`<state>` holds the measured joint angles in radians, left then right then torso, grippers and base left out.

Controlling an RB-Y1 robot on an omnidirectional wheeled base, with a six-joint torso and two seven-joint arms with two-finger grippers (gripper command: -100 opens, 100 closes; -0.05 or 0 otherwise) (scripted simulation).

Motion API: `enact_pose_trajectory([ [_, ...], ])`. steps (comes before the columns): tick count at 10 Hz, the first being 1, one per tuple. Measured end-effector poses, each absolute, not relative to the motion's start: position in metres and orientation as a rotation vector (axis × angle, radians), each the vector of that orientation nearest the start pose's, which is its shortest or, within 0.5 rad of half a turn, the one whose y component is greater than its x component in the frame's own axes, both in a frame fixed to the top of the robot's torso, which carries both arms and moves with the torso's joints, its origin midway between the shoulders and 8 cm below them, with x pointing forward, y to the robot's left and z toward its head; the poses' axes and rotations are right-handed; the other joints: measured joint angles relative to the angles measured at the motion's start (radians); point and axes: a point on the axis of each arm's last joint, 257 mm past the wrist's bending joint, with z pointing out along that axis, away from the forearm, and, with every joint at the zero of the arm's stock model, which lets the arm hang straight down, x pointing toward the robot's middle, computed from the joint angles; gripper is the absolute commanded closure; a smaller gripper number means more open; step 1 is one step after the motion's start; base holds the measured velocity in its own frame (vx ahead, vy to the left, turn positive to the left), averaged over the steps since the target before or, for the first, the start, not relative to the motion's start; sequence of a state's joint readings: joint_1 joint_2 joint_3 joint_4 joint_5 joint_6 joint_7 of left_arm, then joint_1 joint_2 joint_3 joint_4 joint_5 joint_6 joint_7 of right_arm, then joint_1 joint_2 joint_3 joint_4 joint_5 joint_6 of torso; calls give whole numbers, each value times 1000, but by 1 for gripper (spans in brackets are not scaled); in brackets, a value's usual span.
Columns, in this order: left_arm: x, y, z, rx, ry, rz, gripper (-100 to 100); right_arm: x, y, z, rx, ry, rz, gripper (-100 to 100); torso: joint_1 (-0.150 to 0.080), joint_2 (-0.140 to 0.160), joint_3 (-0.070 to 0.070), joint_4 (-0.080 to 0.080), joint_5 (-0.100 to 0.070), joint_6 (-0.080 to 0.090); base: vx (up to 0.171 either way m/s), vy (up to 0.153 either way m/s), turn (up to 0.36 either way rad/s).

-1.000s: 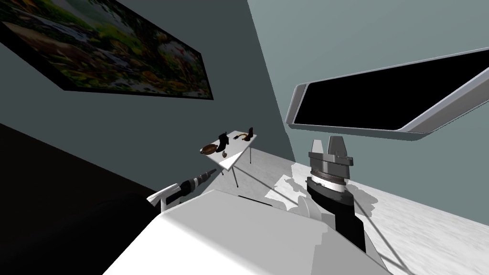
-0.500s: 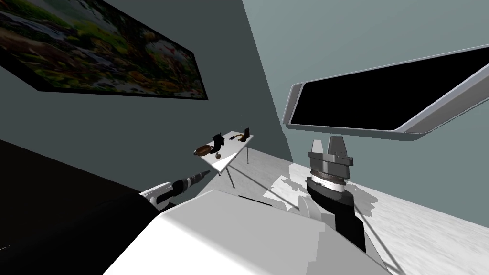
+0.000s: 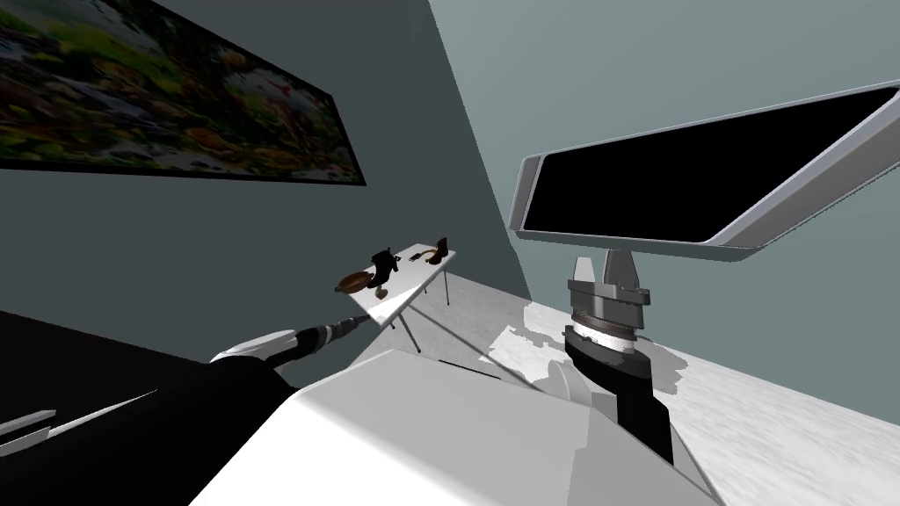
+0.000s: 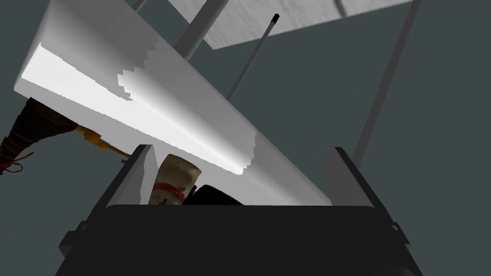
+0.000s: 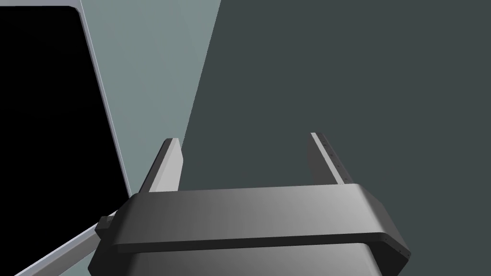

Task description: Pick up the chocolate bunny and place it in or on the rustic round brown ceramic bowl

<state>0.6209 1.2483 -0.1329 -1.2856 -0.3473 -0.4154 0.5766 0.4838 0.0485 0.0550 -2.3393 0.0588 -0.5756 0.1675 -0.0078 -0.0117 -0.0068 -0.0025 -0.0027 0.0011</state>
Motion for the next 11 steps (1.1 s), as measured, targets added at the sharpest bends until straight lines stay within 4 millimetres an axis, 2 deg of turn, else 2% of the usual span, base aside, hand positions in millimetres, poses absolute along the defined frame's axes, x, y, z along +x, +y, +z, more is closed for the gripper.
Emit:
enact_pose_trajectory([
  [2, 227, 645, -347, -786, 2294, -192, -100, 320, -254, 69, 488, 533, 1194, 0, -1, -2, -1, -1, 0, 0, 151, -143, -42],
  [4, 223, 667, -334, -789, 2306, -122, -100, 320, -254, 69, 488, 533, 1194, 0, -1, 0, 0, 0, 0, 0, 132, -156, -58],
  [7, 206, 717, -308, -798, 2321, 33, -100, 320, -254, 69, 488, 533, 1194, 0, -1, -3, -2, -1, 0, 0, 162, -134, -64],
  [10, 205, 738, -299, -802, 2316, 101, -100, 320, -254, 69, 488, 533, 1194, 0, 7, 5, 3, 1, 2, 0, 49, -23, -24],
  [11, 205, 739, -298, -803, 2316, 105, 0, 320, -254, 69, 488, 533, 1194, 0, 8, 7, 4, 1, 2, -1, 6, -2, 2],
])
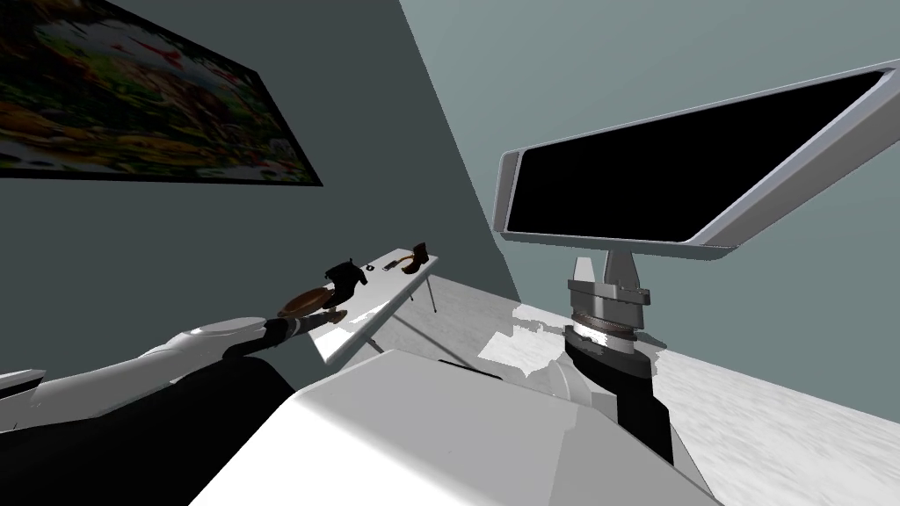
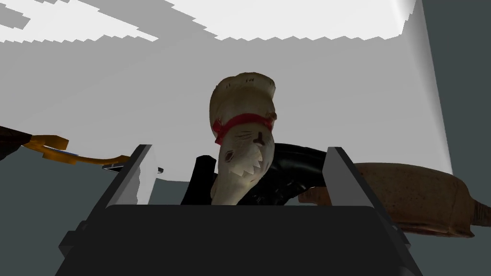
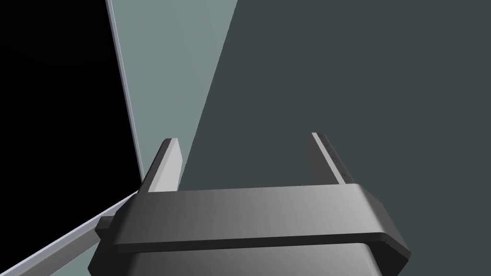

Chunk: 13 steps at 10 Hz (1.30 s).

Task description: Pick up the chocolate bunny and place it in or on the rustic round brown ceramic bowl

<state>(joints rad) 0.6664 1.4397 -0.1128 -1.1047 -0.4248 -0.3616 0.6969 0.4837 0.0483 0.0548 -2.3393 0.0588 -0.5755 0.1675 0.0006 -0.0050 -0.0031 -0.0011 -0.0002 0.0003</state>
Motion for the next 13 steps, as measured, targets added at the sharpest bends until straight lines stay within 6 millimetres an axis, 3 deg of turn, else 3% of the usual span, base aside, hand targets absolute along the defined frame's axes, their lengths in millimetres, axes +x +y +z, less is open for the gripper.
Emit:
enact_pose_trajectory([
  [1, 205, 739, -298, -803, 2316, 104, -100, 320, -254, 69, 488, 533, 1194, 0, 1, 2, 1, 0, 0, 0, 26, 15, -65],
  [3, 198, 740, -307, -818, 2306, 108, -100, 320, -254, 69, 488, 534, 1194, 0, 3, 1, 1, 0, 1, 0, 28, 24, -47],
  [4, 198, 741, -307, -817, 2306, 109, 100, 320, -254, 69, 488, 534, 1194, 0, 2, 2, 1, 0, 1, 0, 0, 0, 0],
  [8, 198, 741, -307, -816, 2307, 110, 100, 320, -254, 69, 488, 533, 1194, 0, 1, 3, 2, 1, 1, 0, 0, 0, 0],
  [9, 198, 741, -307, -816, 2307, 110, 0, 320, -254, 69, 488, 533, 1194, 0, 1, 3, 2, 1, 0, 0, 0, 0, 0],
  [10, 198, 741, -307, -816, 2307, 109, 100, 320, -254, 69, 488, 533, 1194, 0, 1, 3, 2, 1, 0, 0, -23, -14, 86],
  [11, 202, 739, -303, -807, 2312, 107, 100, 320, -254, 69, 488, 533, 1194, 0, 0, 5, 3, 1, 0, -1, -14, -10, 25],
  [12, 202, 739, -303, -807, 2312, 107, 0, 320, -254, 69, 488, 533, 1194, 0, 0, 5, 3, 1, 0, -1, 0, 0, 0],
  [13, 202, 739, -303, -808, 2312, 107, 100, 320, -254, 69, 488, 533, 1194, 0, 0, 4, 3, 1, 0, -1, -86, -46, -98],
])
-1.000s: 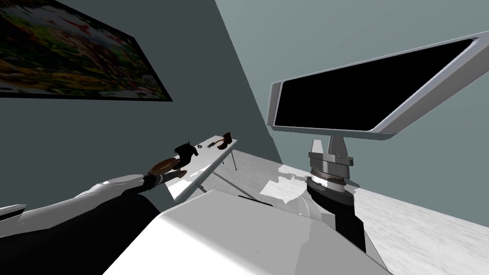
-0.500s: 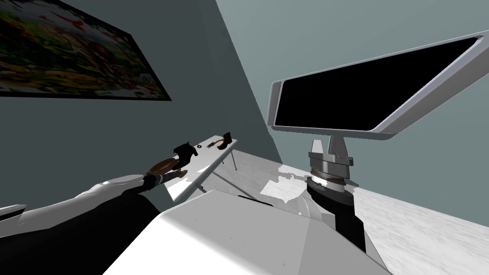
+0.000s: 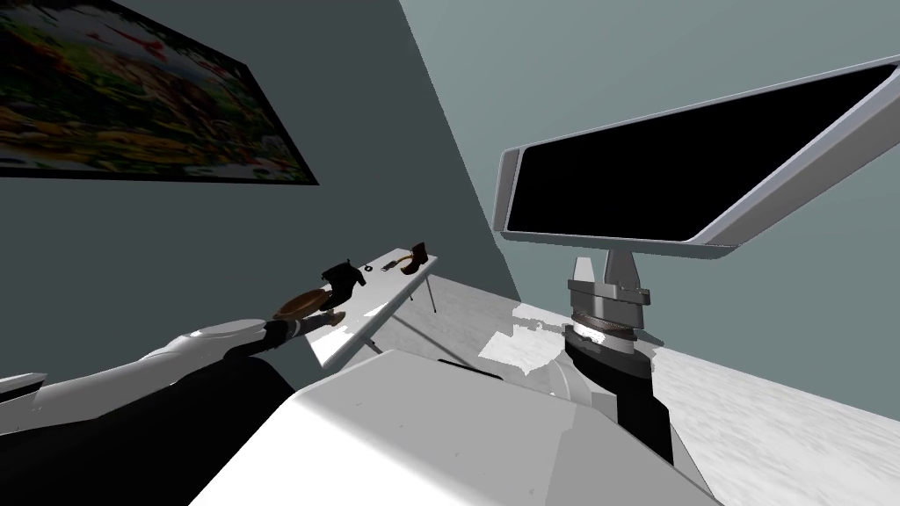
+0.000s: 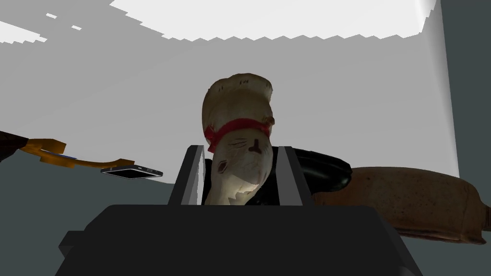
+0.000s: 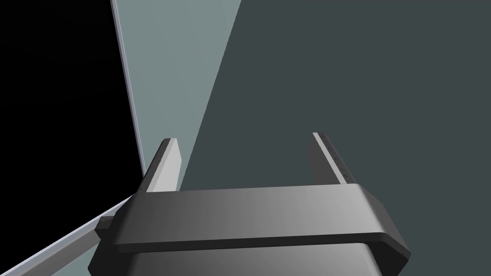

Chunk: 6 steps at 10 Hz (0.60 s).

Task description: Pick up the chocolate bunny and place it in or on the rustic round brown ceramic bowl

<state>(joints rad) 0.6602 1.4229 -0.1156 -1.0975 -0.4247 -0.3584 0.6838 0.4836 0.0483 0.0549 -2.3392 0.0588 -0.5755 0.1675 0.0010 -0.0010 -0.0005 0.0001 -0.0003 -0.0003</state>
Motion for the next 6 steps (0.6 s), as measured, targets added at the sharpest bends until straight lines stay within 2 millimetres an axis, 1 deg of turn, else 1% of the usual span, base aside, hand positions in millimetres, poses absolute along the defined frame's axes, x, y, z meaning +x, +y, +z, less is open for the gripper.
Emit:
enact_pose_trajectory([
  [1, 198, 739, -302, -810, 2324, 101, 100, 320, -254, 69, 488, 533, 1194, 0, -3, 4, 2, 1, 0, 0, -126, -18, -99],
  [4, 187, 734, -304, -823, 2358, 67, 100, 320, -254, 69, 488, 533, 1194, 0, 1, 10, 6, 2, 3, -2, -129, 16, -57],
  [6, 176, 733, -305, -839, 2382, 51, 100, 320, -254, 69, 488, 533, 1194, 0, 4, 11, 6, 2, 3, -2, -143, 49, -97],
])
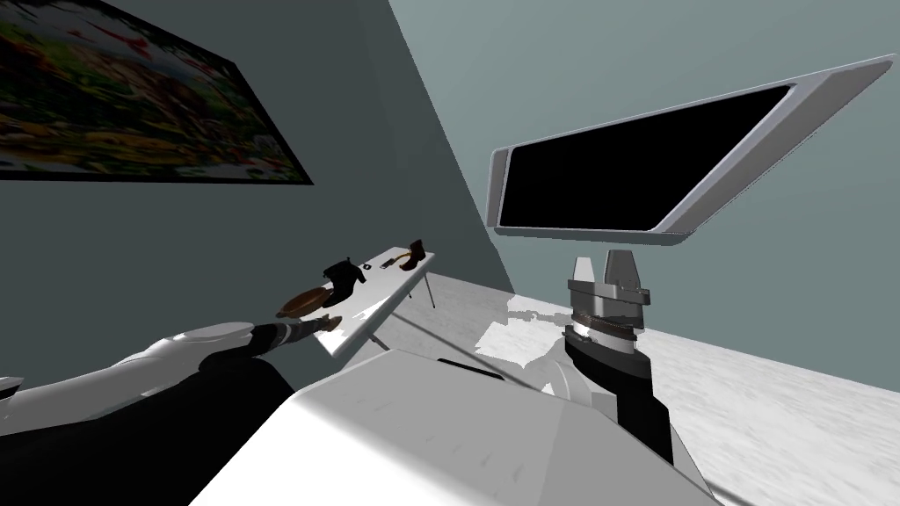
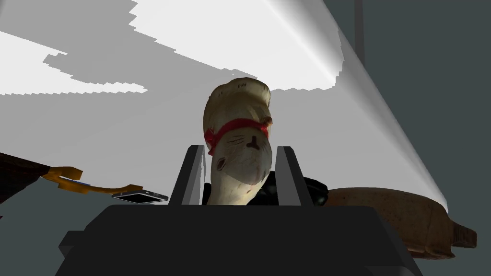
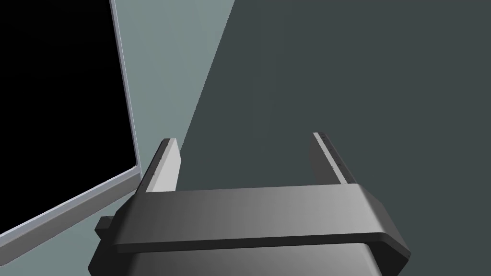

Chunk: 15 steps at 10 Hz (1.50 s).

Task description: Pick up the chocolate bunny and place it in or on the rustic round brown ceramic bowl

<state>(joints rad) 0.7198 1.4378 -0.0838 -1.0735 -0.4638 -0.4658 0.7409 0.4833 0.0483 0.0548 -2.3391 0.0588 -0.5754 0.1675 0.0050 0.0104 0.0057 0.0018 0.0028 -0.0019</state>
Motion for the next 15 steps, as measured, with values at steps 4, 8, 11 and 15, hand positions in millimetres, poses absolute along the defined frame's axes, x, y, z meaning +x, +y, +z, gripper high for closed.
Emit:
enact_pose_trajectory([
  [4, 152, 734, -300, -893, 2428, 21, 100, 320, -254, 69, 488, 533, 1194, 0, 2, 1, 1, 1, 0, -1, -157, 56, -72],
  [8, 139, 740, -287, -956, 2452, 5, 100, 320, -254, 69, 488, 534, 1194, 0, 5, -3, -2, 0, 0, -1, -96, 102, -51],
  [11, 148, 749, -268, -988, 2447, 15, 100, 320, -254, 69, 488, 534, 1194, 0, 7, -13, -7, -2, 1, 1, 21, 140, -15],
  [15, 169, 759, -241, -1007, 2430, 30, 100, 320, -254, 69, 488, 534, 1193, 0, 8, -16, -9, -3, 1, 2, 38, 149, -18],
])
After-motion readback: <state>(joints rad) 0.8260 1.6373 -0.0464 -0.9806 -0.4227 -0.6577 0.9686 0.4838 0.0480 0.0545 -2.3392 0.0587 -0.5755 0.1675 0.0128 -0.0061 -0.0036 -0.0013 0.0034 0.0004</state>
